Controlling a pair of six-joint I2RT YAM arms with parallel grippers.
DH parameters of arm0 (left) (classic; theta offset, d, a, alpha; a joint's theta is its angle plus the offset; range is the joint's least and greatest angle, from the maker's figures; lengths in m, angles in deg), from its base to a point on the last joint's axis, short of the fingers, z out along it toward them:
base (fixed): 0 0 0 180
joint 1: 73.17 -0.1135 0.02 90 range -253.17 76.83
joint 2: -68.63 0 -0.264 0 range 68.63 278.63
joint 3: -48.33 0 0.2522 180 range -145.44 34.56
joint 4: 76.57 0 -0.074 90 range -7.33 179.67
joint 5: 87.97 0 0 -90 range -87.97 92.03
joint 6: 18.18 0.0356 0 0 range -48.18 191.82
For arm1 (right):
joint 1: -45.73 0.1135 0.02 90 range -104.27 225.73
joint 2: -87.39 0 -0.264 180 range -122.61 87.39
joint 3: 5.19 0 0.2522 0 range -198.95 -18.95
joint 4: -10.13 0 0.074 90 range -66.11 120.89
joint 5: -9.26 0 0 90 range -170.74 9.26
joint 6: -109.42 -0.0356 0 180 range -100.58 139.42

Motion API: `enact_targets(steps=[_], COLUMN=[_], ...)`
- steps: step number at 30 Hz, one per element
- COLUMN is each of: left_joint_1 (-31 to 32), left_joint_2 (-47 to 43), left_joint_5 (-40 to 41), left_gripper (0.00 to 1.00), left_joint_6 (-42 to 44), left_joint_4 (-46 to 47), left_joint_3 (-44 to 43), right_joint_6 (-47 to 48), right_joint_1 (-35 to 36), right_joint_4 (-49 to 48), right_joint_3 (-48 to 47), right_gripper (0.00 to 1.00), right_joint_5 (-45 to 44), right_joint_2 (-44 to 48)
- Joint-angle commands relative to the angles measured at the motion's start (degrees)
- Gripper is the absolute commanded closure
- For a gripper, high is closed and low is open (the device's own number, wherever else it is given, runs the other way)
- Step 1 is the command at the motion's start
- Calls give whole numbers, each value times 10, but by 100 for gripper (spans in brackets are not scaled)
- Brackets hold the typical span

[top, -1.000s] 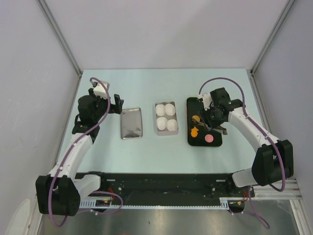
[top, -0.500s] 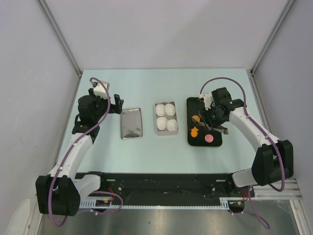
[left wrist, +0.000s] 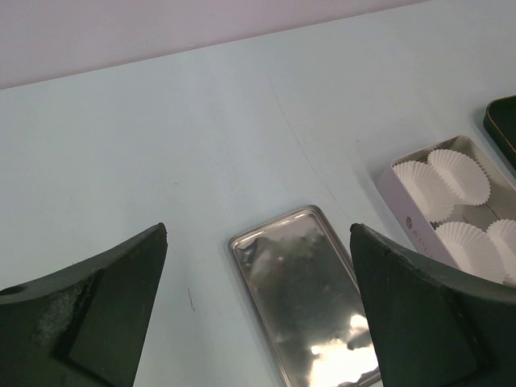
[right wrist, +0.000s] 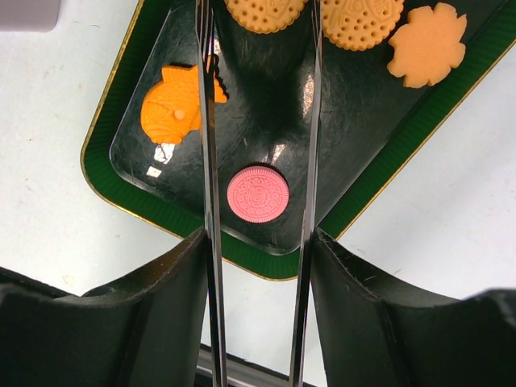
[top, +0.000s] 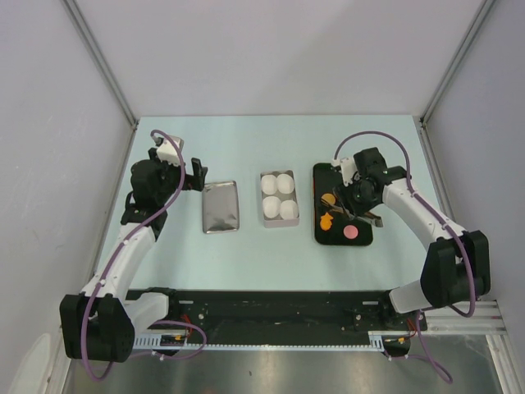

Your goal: Pack the cookies

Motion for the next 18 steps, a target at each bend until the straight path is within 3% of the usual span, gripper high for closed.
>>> enact_targets(steps=[1,18], left_joint_1=[2,2], left_joint_2=[0,3], left_joint_5=[3,5], left_gripper=[0,0], left_joint_6=[8,6], left_joint_4=[17,19], left_joint_3=[3,3], right_joint_6=[7,12], right_joint_1=[-2,-4], right_joint_4=[-22,-23], right_joint_3=[-1,-2], right_gripper=[46,52], right_joint_5=[6,3], right_joint_2=[-14,-23])
